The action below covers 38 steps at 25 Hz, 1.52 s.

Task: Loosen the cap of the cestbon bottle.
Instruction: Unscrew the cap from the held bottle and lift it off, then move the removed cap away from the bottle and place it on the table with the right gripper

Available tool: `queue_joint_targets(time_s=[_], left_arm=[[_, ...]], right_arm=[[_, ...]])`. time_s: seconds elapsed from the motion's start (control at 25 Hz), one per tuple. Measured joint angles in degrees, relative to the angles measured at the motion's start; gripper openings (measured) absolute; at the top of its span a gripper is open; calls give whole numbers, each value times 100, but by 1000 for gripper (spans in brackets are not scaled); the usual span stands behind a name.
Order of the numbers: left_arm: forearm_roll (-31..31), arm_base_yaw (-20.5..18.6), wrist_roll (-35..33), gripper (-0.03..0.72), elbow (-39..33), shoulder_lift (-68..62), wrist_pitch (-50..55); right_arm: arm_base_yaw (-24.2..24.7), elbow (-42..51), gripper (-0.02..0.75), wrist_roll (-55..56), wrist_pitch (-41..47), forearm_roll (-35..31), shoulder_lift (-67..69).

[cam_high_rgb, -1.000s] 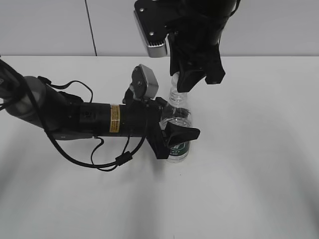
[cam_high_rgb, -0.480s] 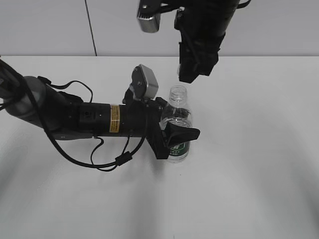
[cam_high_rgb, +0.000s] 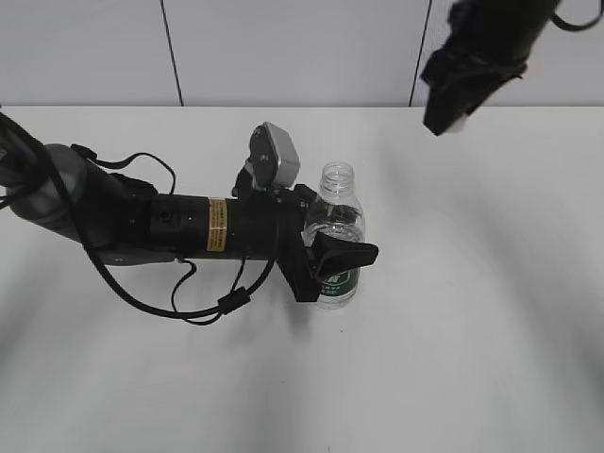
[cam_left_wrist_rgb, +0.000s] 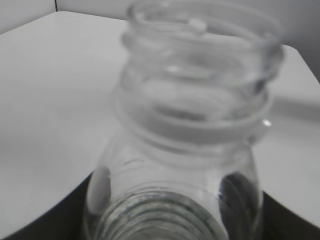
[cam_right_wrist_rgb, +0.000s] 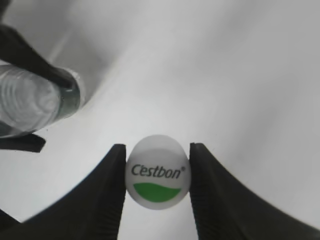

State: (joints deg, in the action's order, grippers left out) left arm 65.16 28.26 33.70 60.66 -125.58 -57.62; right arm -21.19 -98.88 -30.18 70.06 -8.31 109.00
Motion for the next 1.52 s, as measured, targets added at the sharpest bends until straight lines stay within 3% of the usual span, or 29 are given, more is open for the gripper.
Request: queue_joint_targets(time_s=[0.2,0.4,0.6,1.52], left_arm=[[0,0,0,403,0,0,0],[7,0,5,403,0,6,0],[9,0,5,403,0,6,0],[4,0,11,403,0,6,0]], right_arm=[[1191,991,300,853,-776,-504,0],[1743,1906,300,1443,-1619,-292,-2],[1778,2345,300,1657,-2008,75,18],[1778,2428,300,1708,-2325,68,917]])
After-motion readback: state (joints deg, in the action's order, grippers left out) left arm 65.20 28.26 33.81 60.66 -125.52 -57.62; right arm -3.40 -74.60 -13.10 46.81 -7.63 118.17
